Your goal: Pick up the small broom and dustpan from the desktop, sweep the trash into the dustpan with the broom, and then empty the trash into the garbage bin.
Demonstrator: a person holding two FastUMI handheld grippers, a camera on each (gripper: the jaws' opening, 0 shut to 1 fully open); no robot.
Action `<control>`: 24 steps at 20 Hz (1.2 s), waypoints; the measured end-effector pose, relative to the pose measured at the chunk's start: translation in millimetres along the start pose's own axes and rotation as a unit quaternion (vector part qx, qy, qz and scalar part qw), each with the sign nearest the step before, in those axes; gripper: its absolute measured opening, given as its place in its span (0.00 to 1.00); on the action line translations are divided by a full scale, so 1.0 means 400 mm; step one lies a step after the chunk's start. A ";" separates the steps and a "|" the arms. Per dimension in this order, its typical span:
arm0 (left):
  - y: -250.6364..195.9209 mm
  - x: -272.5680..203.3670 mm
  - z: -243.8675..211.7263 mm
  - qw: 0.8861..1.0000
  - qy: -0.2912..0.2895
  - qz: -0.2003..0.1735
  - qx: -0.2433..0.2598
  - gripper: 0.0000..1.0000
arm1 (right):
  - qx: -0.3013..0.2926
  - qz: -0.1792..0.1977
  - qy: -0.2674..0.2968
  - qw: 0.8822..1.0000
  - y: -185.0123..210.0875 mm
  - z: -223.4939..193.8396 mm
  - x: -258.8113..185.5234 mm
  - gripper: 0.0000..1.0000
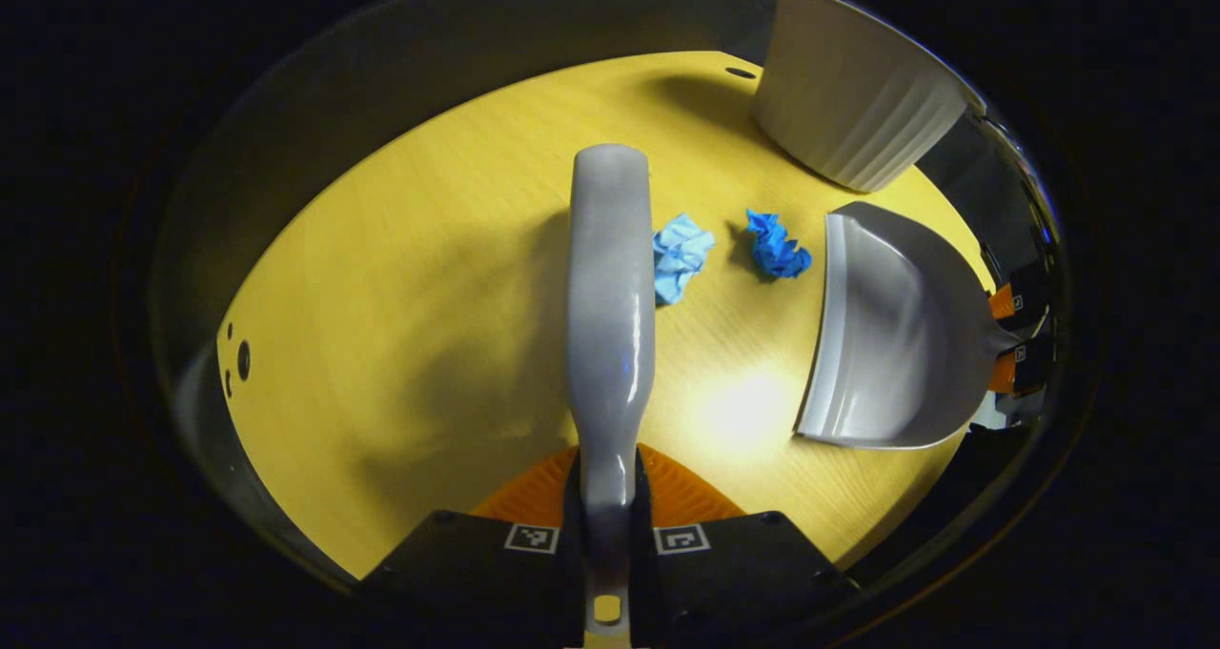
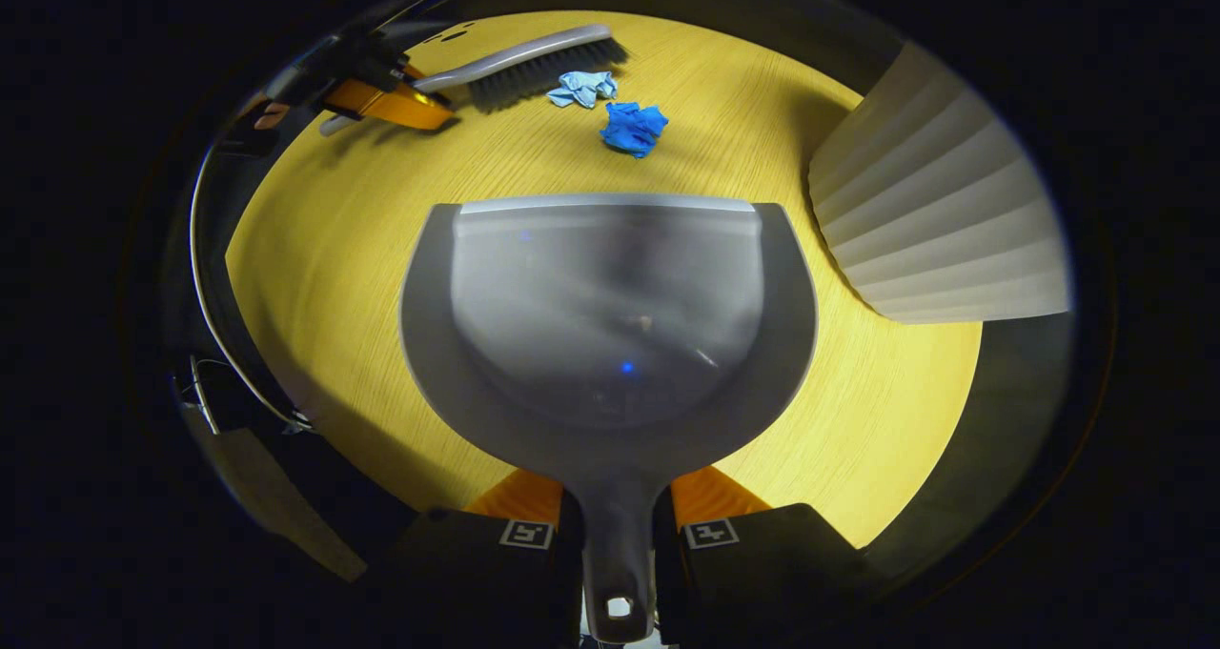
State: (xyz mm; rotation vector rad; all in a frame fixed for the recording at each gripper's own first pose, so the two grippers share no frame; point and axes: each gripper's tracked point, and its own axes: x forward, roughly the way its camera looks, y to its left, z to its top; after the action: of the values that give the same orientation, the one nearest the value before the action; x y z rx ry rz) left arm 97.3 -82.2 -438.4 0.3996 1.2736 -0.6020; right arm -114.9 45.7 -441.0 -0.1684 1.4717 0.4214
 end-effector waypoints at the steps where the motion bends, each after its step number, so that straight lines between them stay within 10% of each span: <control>1: -0.015 0.003 0.009 1.000 0.001 -0.004 0.012 0.22 | 0.001 0.001 0.000 1.000 0.000 0.001 -0.002 0.35; 16: -0.204 -0.016 0.003 0.984 0.013 -0.118 0.132 0.22 | 0.003 0.005 -0.001 1.000 -0.008 0.018 0.015 0.35; 24: -0.231 -0.076 -0.005 0.983 -0.001 -0.141 0.119 0.22 | 0.017 0.009 -0.021 1.000 0.000 0.015 0.021 0.35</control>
State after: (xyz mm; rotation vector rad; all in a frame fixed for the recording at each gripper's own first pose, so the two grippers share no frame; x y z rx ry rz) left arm 33.1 -147.3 -405.1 0.4183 1.2705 -1.0007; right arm -108.8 49.3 -448.7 -0.1194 1.4384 0.4120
